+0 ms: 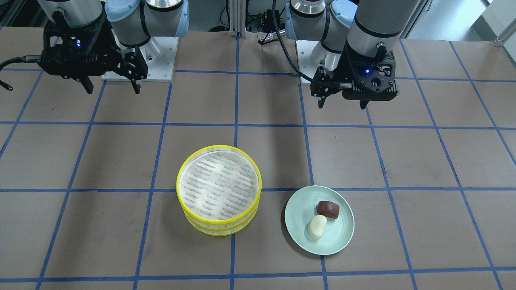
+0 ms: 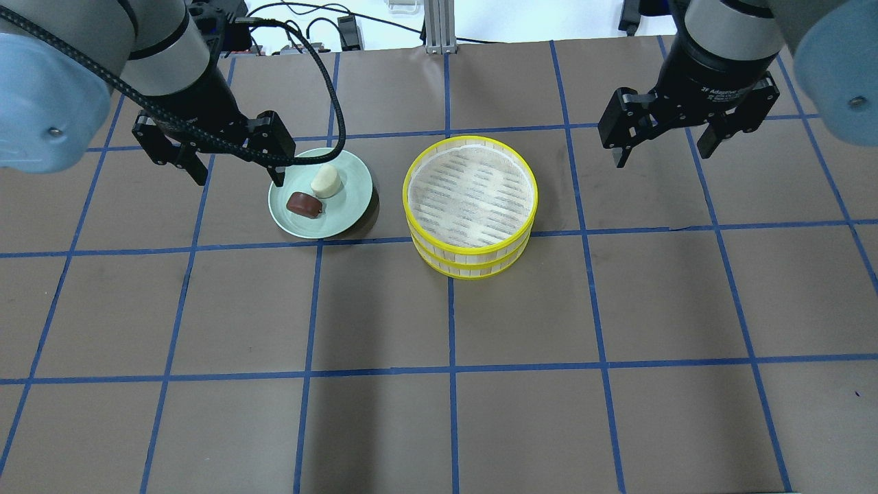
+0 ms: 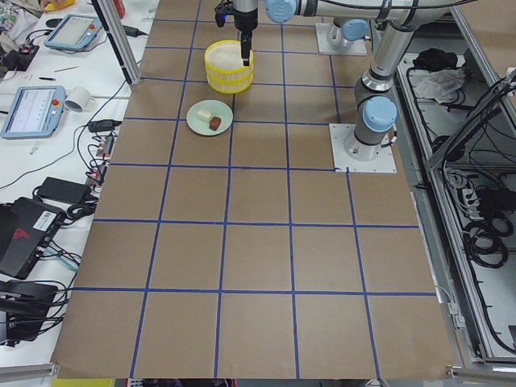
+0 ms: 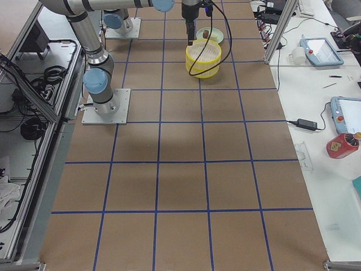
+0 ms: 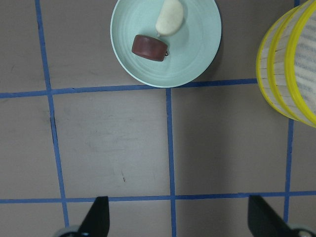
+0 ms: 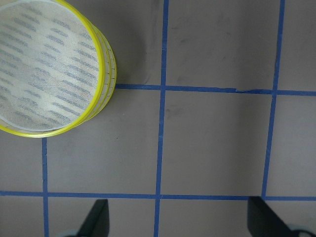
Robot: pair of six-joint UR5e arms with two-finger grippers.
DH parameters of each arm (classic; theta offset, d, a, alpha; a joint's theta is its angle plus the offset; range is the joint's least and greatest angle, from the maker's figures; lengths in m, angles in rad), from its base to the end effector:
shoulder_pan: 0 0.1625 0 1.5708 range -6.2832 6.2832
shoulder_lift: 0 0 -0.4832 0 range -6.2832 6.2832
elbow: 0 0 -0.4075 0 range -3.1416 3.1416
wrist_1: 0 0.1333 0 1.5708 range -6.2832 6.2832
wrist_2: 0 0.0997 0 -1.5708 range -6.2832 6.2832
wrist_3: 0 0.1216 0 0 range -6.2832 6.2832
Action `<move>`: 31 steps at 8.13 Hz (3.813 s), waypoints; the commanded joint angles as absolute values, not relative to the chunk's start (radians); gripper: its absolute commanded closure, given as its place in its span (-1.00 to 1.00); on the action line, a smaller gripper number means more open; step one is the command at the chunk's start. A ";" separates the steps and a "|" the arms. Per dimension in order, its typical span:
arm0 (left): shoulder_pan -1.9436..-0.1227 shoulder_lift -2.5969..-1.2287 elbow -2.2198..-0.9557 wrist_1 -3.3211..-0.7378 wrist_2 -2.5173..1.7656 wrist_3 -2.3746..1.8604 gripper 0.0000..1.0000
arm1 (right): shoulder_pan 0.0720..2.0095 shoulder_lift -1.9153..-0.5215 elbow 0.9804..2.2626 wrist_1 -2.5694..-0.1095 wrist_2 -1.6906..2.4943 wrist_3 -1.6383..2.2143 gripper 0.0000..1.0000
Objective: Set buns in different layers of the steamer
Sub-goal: 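Lower the left gripper onto the plate and grasp the white bun, then lift the white bun off the plate with the left gripper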
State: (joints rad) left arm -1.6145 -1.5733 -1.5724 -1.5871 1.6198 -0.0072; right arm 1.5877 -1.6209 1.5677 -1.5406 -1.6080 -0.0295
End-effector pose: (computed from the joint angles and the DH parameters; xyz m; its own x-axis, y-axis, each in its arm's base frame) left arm -0.1493 -0.4999 0.5206 -0.9981 0.0374 -0.0491 0.0365 0.9991 0.0201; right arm 0.1370 -0.4829 0.5476 -0.9982 -0.0455 0.0379 -0.0464 0.9987 -0.0219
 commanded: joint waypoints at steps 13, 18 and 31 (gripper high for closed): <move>-1.588 -2.072 -1.578 -0.946 1.565 0.551 -1.00 | 1.588 -1.621 1.569 -1.540 -1.606 -0.029 -1.00; -1.586 -2.126 -1.632 -0.945 1.559 0.572 -1.00 | 1.588 -1.623 1.569 -1.539 -1.609 -0.029 -1.00; -1.586 -2.160 -1.612 -0.874 1.497 0.563 0.64 | 1.588 -1.624 1.569 -1.536 -1.611 -0.029 -1.00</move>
State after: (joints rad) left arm -1.5861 -2.1758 -1.6144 -0.8744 1.5340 0.5647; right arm 1.5877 -1.6245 1.5687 -1.5361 -1.6112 -0.0292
